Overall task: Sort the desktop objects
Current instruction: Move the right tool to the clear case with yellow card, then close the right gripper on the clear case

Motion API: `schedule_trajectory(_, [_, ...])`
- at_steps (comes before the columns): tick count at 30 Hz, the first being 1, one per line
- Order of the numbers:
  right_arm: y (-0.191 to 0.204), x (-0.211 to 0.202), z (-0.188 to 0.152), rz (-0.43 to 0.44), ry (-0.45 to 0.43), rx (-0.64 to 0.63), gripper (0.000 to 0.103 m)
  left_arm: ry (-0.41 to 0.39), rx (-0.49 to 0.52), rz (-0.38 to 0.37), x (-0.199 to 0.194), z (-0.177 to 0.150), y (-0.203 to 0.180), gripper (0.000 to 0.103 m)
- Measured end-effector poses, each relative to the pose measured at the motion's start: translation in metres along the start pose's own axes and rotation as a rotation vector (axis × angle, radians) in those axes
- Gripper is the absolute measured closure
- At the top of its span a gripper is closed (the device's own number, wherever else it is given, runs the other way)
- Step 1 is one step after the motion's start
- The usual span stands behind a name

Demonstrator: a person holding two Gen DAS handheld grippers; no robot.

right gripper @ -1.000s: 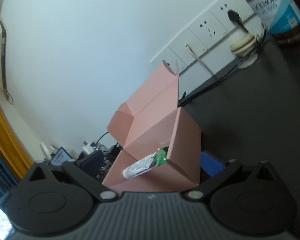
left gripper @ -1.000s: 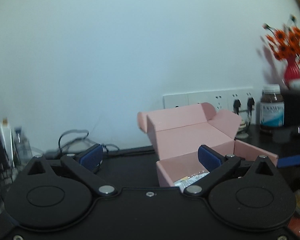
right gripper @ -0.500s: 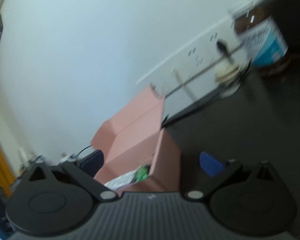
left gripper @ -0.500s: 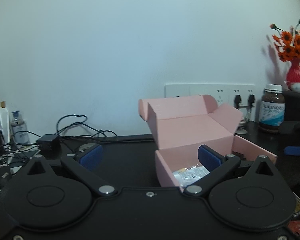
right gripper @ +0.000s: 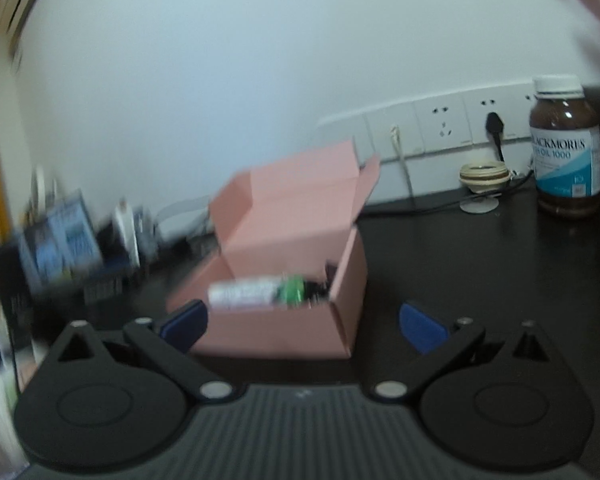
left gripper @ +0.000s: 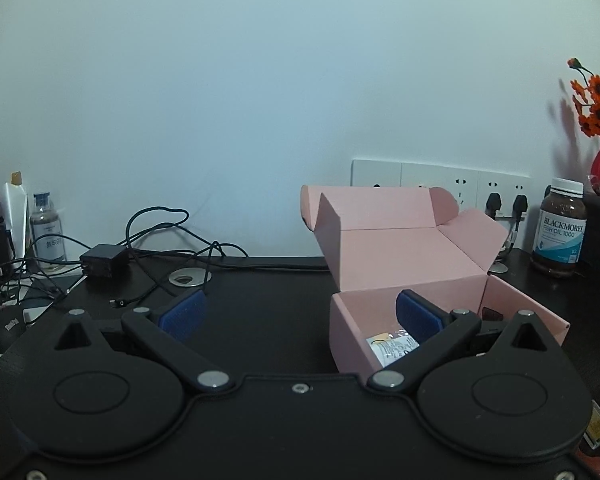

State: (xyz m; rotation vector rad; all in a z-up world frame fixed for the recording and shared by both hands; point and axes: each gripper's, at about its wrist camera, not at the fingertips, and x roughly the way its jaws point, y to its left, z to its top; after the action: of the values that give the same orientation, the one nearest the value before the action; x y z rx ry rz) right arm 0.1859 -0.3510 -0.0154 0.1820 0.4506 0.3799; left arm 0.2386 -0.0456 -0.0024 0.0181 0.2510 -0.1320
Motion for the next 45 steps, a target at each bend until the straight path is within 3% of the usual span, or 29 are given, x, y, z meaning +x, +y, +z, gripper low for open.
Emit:
schedule_trajectory(4, [0.007,-0.007,-0.017,-0.081,0.065,-0.139,0.001,-0.012,0.019,0.006,-0.002,0.000,-0.003,0.000])
schedule_trajectory(9, [0.008,-0.015,-0.032,-0.108,0.110,-0.214,0.002,0.000,0.029,0.002,-0.001,0.000,-0.005,0.000])
schedule_trajectory(11, [0.013,-0.016,-0.036,-0.113,0.125,-0.246,0.009,0.006,0.032,0.000,0.000,-0.001,-0.006,0.000])
schedule_trajectory(13, [0.019,-0.016,-0.039,-0.116,0.141,-0.280,0.027,-0.001,0.033,0.002,-0.001,-0.001,-0.006,0.000])
schedule_trajectory(15, [0.024,-0.015,-0.042,-0.114,0.164,-0.313,0.035,-0.008,0.036,0.000,-0.002,-0.001,-0.007,0.000])
schedule_trajectory(19, [0.029,-0.012,-0.044,-0.110,0.187,-0.346,0.038,-0.012,0.051,0.000,-0.003,-0.002,-0.010,0.000])
schedule_trajectory(23, [0.028,-0.009,-0.044,-0.110,0.194,-0.333,0.039,-0.010,0.067,-0.005,-0.003,-0.002,-0.012,0.000])
schedule_trajectory(27, [0.025,-0.004,-0.041,-0.093,0.195,-0.295,0.056,-0.011,0.076,-0.006,-0.003,-0.003,-0.014,0.000])
schedule_trajectory(31, [0.019,0.000,-0.037,-0.092,0.199,-0.244,0.065,-0.009,0.074,-0.007,-0.003,-0.003,-0.013,0.000])
schedule_trajectory(36, [0.012,0.002,-0.034,-0.159,0.185,-0.197,0.075,-0.005,0.069,-0.006,-0.002,-0.003,-0.012,0.000])
schedule_trajectory(40, [0.006,-0.001,-0.031,-0.174,0.154,-0.144,0.075,-0.006,0.076,-0.003,-0.003,-0.003,-0.014,0.000])
schedule_trajectory(45, [0.003,0.009,-0.024,-0.158,0.179,-0.096,0.074,-0.009,0.083,-0.003,-0.003,-0.003,-0.015,0.000])
